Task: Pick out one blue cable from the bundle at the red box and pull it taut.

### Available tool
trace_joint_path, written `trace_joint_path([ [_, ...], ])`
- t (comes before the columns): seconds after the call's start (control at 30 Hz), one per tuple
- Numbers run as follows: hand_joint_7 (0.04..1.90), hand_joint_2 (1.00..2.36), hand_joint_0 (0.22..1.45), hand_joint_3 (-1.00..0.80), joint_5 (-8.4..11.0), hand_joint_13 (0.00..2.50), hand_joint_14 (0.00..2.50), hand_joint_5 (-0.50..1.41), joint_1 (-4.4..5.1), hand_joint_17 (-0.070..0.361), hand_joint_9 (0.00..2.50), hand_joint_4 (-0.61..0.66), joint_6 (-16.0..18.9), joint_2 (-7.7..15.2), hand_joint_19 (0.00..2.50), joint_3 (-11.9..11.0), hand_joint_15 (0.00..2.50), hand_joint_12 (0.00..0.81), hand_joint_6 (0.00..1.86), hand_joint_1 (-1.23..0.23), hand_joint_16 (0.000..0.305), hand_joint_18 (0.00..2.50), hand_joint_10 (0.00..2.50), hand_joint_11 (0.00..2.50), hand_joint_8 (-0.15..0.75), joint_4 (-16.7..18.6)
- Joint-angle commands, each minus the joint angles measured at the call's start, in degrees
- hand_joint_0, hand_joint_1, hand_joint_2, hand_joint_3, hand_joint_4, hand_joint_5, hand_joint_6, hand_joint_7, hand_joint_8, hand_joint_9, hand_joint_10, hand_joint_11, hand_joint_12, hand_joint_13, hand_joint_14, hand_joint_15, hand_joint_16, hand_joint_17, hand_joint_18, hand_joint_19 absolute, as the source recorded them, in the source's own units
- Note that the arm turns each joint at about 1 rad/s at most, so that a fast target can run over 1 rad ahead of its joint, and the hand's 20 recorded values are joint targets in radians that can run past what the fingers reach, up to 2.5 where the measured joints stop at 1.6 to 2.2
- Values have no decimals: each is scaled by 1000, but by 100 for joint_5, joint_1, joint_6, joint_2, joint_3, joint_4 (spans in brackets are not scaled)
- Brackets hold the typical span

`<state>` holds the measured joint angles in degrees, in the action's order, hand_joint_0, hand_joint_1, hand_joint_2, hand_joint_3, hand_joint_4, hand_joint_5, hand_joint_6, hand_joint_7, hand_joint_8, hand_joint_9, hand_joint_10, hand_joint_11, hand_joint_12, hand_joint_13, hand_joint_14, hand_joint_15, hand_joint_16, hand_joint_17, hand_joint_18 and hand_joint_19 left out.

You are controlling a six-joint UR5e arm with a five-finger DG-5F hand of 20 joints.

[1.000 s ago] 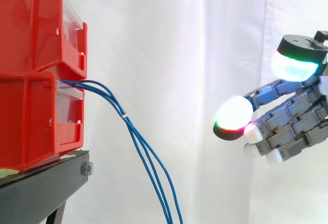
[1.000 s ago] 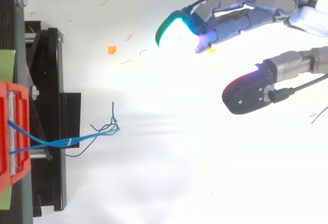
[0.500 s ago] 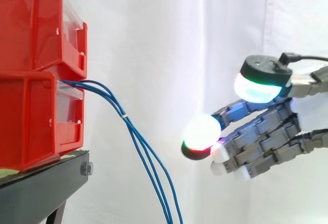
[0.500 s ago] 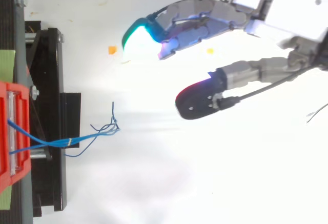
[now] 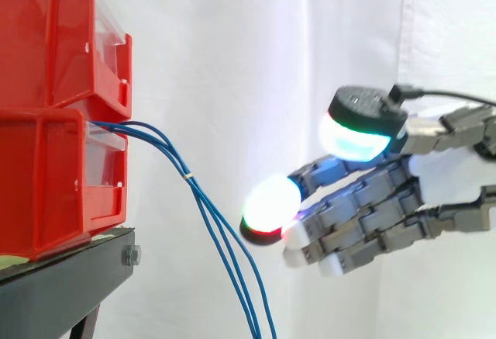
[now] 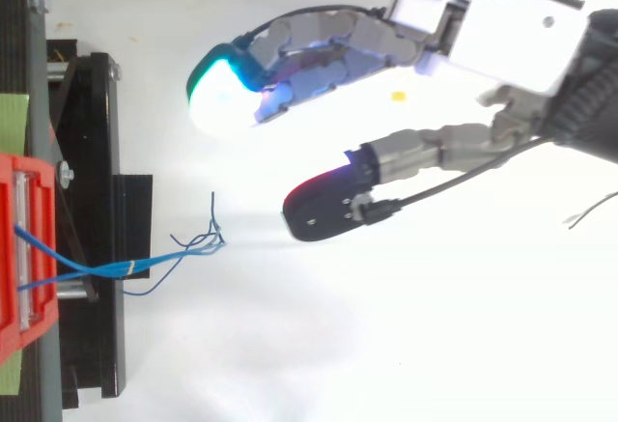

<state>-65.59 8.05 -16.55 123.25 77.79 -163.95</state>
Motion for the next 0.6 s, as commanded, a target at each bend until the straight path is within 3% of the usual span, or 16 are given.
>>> trace_joint_path([
  [0.0,692,1000,484,-500,-24,472,4,-185,3,95,699,168,82,288,350,-247,78,306,502,-623,42,337,10,222,202,-14],
  [0.13,694,1000,484,-500,-164,475,3,-184,-5,95,700,165,196,499,359,-537,82,308,502,-623,42,341,10,230,206,-14],
  [0.4,697,1000,485,-500,-261,483,4,-183,3,95,707,168,214,709,376,-686,95,307,502,-622,42,350,13,243,201,267],
  [0.57,699,1000,486,-500,-367,491,4,-182,21,95,713,170,389,912,392,-730,101,308,502,-621,42,355,10,247,207,627],
])
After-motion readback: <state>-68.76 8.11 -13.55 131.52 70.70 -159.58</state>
